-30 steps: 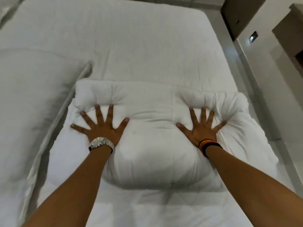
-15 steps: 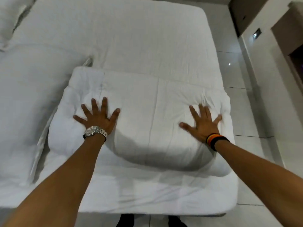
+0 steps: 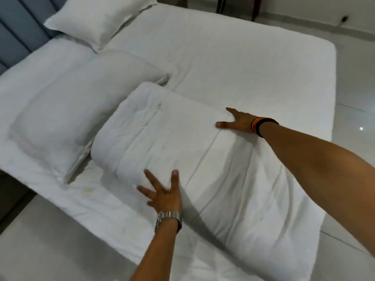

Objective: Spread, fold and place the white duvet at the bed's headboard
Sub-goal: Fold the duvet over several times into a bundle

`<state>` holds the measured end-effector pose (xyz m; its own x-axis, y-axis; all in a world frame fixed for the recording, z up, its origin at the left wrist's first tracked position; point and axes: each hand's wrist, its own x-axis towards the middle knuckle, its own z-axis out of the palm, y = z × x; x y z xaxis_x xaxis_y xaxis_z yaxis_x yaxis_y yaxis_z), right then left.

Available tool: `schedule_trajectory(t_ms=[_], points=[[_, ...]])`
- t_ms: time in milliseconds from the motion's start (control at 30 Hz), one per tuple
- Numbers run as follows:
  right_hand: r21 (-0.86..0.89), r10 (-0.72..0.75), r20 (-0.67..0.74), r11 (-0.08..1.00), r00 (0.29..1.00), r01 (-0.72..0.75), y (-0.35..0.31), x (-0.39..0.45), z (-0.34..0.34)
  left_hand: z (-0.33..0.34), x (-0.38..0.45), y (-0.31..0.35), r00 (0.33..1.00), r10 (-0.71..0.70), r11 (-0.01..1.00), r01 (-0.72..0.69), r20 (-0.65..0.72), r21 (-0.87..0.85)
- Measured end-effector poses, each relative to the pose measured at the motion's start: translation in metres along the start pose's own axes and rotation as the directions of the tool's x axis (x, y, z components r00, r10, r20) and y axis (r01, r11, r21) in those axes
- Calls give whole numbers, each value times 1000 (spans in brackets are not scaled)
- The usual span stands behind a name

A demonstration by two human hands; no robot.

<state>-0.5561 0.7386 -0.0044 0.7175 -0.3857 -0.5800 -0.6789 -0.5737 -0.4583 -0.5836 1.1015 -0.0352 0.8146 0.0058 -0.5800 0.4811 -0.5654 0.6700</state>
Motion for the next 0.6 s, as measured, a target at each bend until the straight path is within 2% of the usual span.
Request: schedule_trajectory(t_ms=[100,233,400,500,600], points=[[48,51,71,997,996,-54,10,39,5,12,3,-6,999,-21,992,15,-44,-129],[116,44,116,992,992,-57,28,74,46,24,22,-14,991,-59,982,36,-119,-186],[133,22,49,991,999,-28,43,94,83,32,32,-30,972,-44,972,-12,-229,-235],[191,14,77,981,997,-29,48,89,80,32,35,-42,974,-1,954,-67,-227,-292],[329,-57,98,944,994,22,40,73,84,26,31,-46,984,3,938,-65,-179,-339]])
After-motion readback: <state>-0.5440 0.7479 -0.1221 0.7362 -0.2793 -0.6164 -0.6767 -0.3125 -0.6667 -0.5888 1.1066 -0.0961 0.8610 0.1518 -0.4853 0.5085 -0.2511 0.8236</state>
